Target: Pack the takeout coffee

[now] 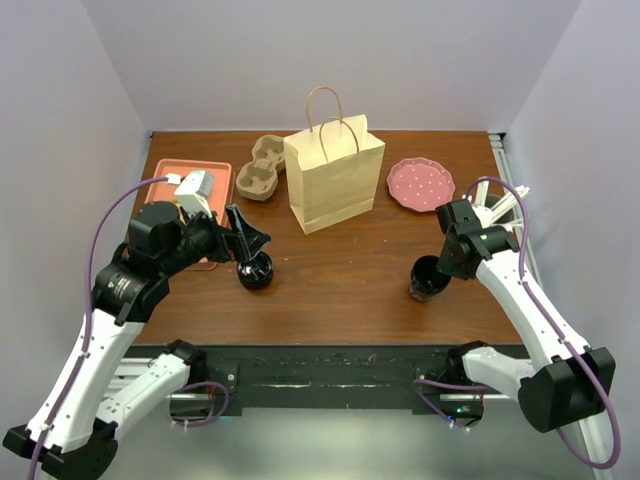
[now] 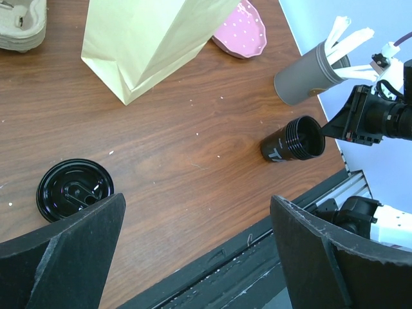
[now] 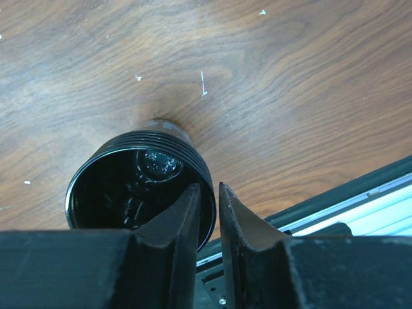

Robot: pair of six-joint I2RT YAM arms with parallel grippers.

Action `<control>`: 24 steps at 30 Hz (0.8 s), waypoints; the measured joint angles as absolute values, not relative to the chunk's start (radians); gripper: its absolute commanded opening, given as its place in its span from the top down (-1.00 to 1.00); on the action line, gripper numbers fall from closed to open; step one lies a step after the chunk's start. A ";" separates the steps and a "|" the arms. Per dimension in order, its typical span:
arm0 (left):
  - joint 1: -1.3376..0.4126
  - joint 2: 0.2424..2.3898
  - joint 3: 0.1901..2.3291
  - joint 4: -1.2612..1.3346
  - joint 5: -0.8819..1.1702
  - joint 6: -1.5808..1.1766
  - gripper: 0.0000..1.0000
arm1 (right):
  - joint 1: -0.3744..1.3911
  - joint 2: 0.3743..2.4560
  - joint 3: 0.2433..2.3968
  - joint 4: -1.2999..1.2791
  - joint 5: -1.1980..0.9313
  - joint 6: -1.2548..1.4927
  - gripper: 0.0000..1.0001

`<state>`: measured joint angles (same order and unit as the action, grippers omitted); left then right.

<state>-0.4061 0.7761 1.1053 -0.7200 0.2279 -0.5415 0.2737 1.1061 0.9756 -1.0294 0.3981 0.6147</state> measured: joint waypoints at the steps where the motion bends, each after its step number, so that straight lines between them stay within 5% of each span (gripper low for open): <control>1: -0.406 0.779 1.105 -0.720 0.228 -0.541 -1.00 | 0.273 1.107 0.975 -1.030 0.401 0.617 0.63; 24: -0.406 0.801 1.109 -0.716 0.241 -0.540 -1.00 | 0.266 1.090 0.962 -1.015 0.437 0.638 1.00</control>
